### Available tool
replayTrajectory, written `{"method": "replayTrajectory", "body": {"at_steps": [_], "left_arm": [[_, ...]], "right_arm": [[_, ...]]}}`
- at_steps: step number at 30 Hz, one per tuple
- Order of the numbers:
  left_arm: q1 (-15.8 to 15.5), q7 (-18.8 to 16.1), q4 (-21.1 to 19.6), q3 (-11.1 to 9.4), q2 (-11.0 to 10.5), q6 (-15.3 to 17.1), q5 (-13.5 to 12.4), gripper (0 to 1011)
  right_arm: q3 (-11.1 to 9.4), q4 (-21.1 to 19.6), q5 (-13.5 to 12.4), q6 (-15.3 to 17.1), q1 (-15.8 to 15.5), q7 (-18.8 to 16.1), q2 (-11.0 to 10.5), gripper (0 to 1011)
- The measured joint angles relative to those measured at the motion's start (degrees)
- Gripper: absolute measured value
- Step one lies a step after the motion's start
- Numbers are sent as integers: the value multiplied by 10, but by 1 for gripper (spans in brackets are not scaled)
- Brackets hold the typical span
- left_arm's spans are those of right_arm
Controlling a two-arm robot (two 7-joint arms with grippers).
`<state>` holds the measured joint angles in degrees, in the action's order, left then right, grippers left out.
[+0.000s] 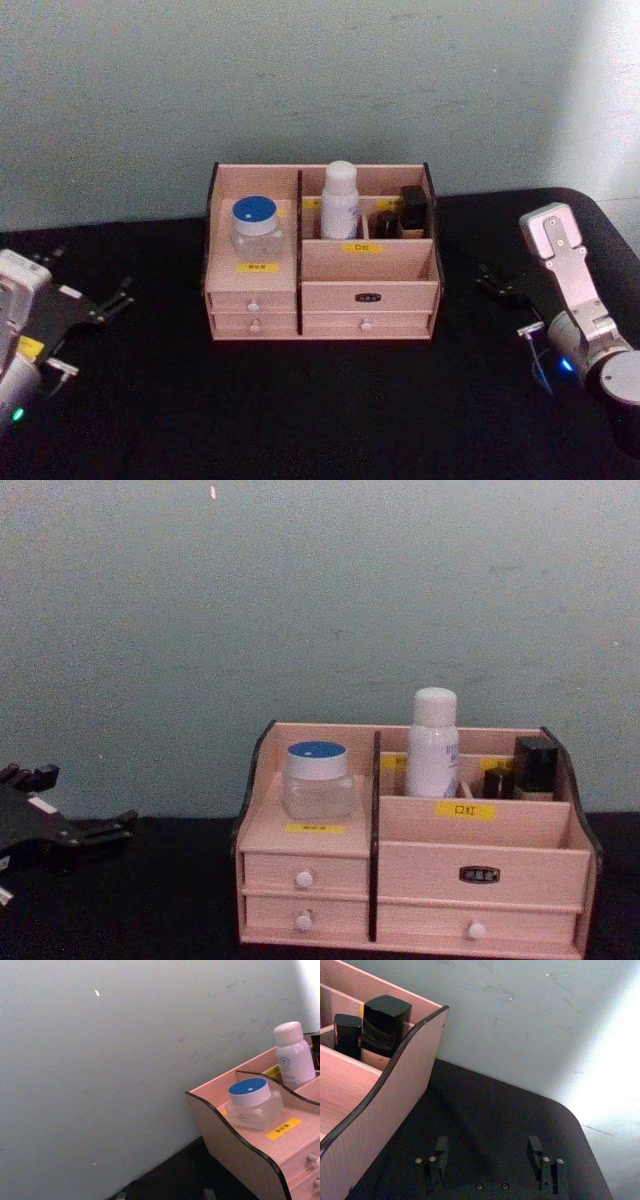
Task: Pick up the facial cleanser and watermelon frost from the table and place them into the tiered storage box.
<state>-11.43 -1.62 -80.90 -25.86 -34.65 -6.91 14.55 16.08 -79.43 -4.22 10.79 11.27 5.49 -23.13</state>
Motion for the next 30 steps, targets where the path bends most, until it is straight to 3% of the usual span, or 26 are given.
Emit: {"method": "replayTrajectory", "body": {"at_steps": [30], "left_arm": [[0, 0, 0, 0, 0, 0, 0, 1001]], "right_arm": [[-1, -3, -3, 0, -1, 0, -1, 1002]]}}
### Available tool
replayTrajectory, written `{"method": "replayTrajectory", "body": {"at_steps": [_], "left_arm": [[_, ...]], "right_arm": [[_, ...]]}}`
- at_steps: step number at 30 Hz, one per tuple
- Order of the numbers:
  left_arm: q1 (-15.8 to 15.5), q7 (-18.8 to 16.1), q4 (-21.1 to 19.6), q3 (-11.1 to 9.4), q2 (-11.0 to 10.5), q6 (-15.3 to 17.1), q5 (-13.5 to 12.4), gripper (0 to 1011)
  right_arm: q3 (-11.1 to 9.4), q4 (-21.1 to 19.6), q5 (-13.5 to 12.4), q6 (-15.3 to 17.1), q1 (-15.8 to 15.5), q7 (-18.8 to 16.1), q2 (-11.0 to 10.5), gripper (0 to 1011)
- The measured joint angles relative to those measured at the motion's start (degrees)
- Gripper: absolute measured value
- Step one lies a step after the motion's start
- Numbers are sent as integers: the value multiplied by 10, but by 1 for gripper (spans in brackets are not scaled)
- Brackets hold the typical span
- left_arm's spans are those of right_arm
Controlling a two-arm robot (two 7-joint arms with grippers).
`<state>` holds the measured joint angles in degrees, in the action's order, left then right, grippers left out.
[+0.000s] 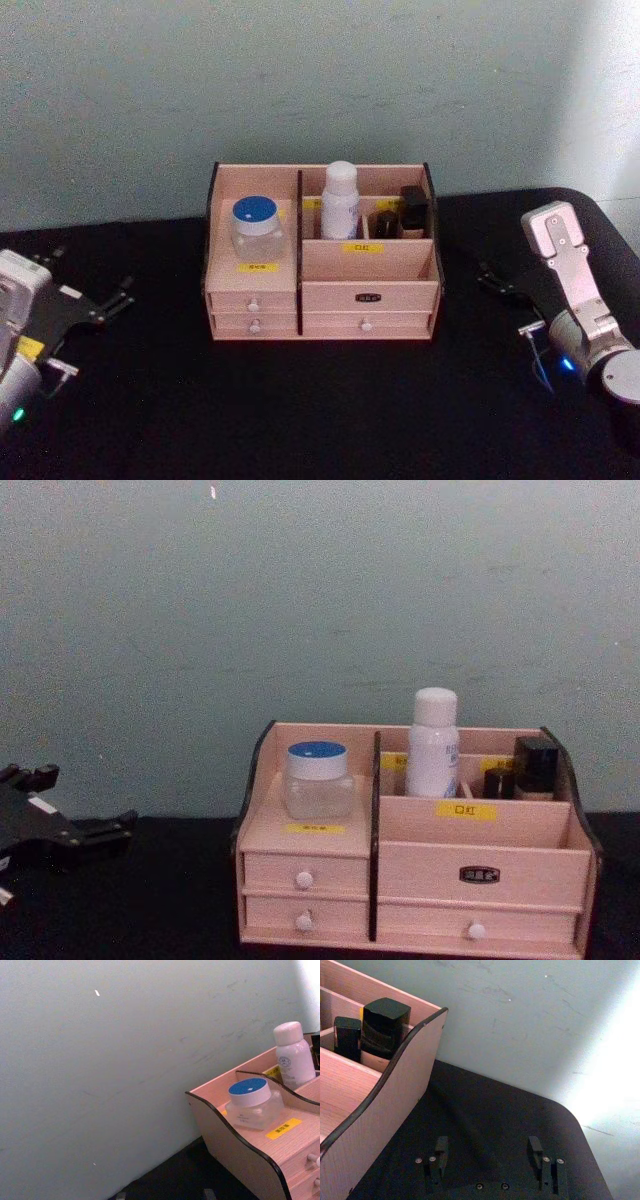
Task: Pick up the facial cleanser and watermelon frost from the table and place them into the tiered storage box.
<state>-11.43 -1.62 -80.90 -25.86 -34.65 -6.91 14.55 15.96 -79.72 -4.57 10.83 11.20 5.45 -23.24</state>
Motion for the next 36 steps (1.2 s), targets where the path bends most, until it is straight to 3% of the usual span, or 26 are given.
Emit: {"method": "replayTrajectory", "body": {"at_steps": [36], "left_arm": [[0, 0, 0, 0, 0, 0, 0, 1001]], "right_arm": [[0, 0, 0, 0, 0, 0, 0, 1002]]}}
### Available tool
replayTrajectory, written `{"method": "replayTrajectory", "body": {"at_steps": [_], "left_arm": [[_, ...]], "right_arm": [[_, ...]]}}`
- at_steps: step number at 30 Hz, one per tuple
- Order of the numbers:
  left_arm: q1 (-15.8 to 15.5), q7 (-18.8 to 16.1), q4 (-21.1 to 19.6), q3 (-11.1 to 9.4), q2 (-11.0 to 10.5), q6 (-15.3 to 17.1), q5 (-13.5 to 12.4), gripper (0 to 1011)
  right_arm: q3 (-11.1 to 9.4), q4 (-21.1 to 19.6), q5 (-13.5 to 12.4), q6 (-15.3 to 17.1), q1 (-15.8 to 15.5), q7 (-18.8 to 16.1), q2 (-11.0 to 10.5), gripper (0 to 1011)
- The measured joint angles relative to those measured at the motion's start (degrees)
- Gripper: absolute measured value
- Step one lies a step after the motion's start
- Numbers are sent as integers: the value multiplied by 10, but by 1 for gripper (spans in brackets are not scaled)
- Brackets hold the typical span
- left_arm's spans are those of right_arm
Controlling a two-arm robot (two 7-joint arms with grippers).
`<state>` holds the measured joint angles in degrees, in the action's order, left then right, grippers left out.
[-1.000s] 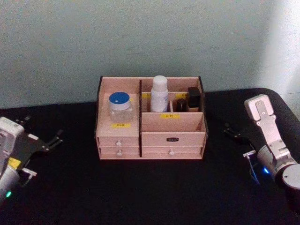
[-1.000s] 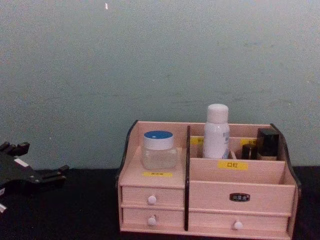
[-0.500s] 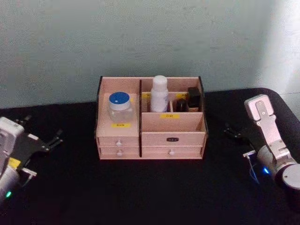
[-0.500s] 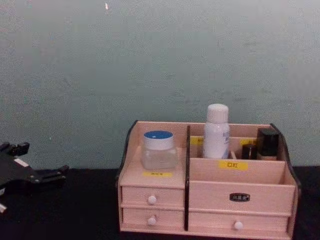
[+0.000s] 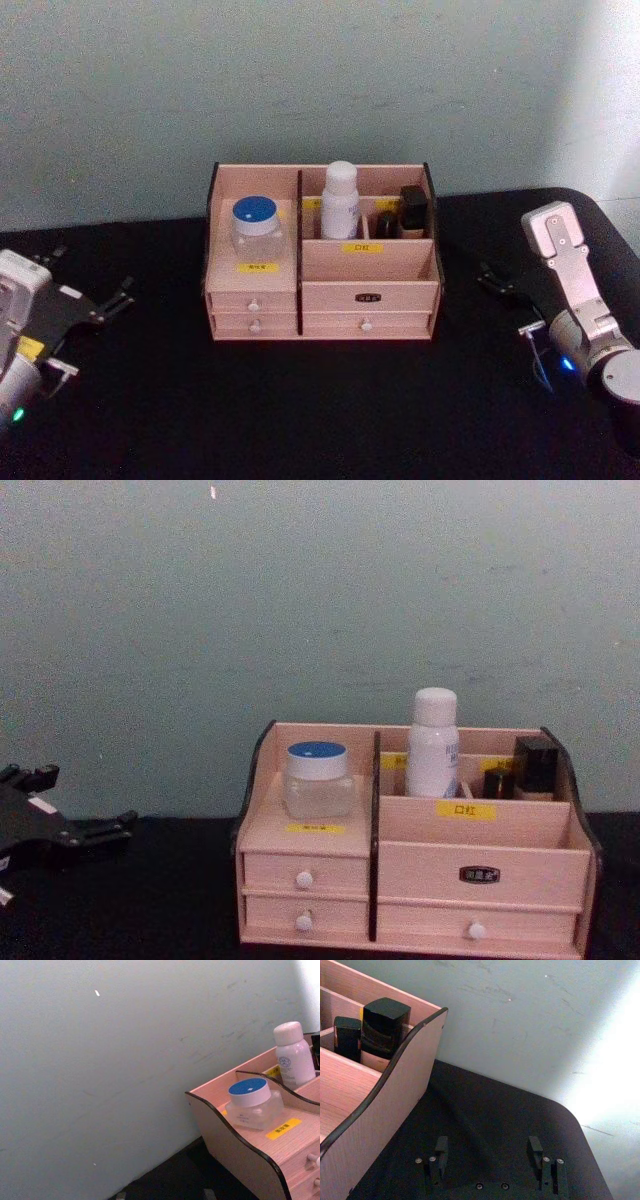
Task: Pick up the facial cleanser and watermelon frost from the table and place them into the tiered storage box.
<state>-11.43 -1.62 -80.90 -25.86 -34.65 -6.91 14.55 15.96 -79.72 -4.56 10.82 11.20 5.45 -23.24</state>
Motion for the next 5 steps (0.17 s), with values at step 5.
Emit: {"method": "replayTrajectory", "body": {"at_steps": [5], "left_arm": [[0, 0, 0, 0, 0, 0, 0, 1001]], "right_arm": [[0, 0, 0, 0, 0, 0, 0, 1002]]}}
